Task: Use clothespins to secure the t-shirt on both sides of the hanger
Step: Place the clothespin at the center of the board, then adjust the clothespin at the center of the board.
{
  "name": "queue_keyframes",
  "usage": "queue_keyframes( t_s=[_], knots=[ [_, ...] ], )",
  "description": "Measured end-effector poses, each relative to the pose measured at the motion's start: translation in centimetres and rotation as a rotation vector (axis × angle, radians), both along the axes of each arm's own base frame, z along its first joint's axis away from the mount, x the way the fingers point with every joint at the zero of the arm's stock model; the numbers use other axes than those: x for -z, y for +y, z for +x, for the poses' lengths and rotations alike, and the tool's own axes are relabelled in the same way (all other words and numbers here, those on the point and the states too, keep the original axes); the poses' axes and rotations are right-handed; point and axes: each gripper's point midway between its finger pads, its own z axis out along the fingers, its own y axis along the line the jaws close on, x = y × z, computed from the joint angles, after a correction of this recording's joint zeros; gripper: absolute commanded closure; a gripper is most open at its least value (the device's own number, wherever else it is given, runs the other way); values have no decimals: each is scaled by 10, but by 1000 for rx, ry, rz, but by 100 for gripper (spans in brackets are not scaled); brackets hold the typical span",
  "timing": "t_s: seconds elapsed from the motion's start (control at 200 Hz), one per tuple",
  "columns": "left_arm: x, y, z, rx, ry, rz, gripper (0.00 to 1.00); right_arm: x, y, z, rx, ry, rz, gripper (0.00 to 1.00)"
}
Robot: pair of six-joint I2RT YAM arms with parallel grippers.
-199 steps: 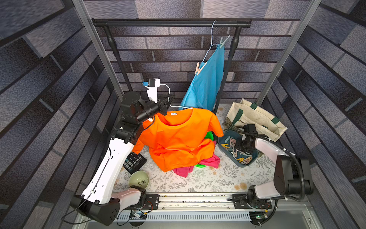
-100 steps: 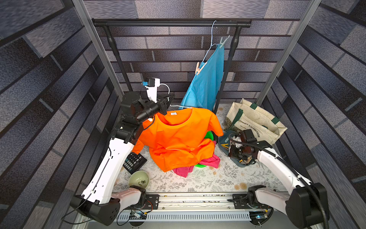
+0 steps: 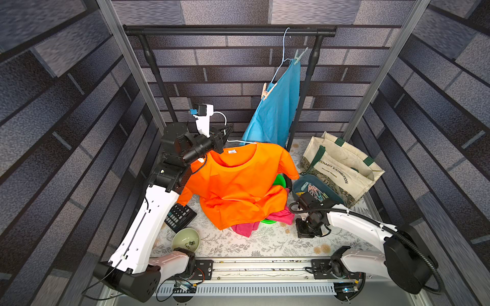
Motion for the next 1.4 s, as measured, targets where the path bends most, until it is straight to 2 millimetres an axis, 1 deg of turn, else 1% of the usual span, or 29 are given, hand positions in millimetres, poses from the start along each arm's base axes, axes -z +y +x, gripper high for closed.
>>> queue_keyframes(
  t_s=[0.065, 0.185, 0.256, 0.316, 0.401, 0.426, 0.481, 0.541, 0.661, 0.742, 0.947, 1.117, 1.233, 1.338, 1.398],
  knots=[
    [0, -1, 0, 2, 0, 0, 88, 0, -2, 3, 5, -17, -17, 61],
    [0, -1, 0, 2, 0, 0, 87, -6, -6, 11, 18, -57, -43, 62],
    [0, -1, -1, 3, 0, 0, 87, -14, -5, 15, 20, -92, -39, 70],
    [0, -1, -1, 4, 0, 0, 87, -21, -3, 17, 24, -118, -27, 80],
    [0, -2, -1, 6, 0, 0, 86, -26, 3, 12, 22, -126, -11, 98],
    [0, -2, -1, 6, 0, 0, 86, -27, 5, 10, 12, -123, -7, 100],
    [0, -2, -1, 6, 0, 0, 86, -25, 8, 5, 16, -109, -9, 100],
    [0, -2, -1, 6, 0, 0, 86, -18, 7, -2, 26, -87, -15, 100],
    [0, -2, -1, 6, 1, 0, 85, 3, -6, -20, 78, -22, -60, 100],
    [2, -2, -1, 6, 4, 1, 85, 9, -13, -26, 110, -4, -86, 100],
    [6, -3, 0, 6, 14, 2, 83, 10, -20, -13, 180, -48, -142, 100],
    [6, -3, 0, 7, 15, 2, 83, 10, -28, 16, 300, -126, -158, 100],
    [7, -3, 1, 11, 17, 2, 83, 9, -41, 38, 394, -182, -163, 100],
    [8, -4, 2, 13, 21, 4, 83, 5, -53, 51, 445, -228, -179, 100],
    [9, -5, 3, 14, 24, 5, 83, -1, -56, 56, 456, -256, -175, 98]
  ],
)
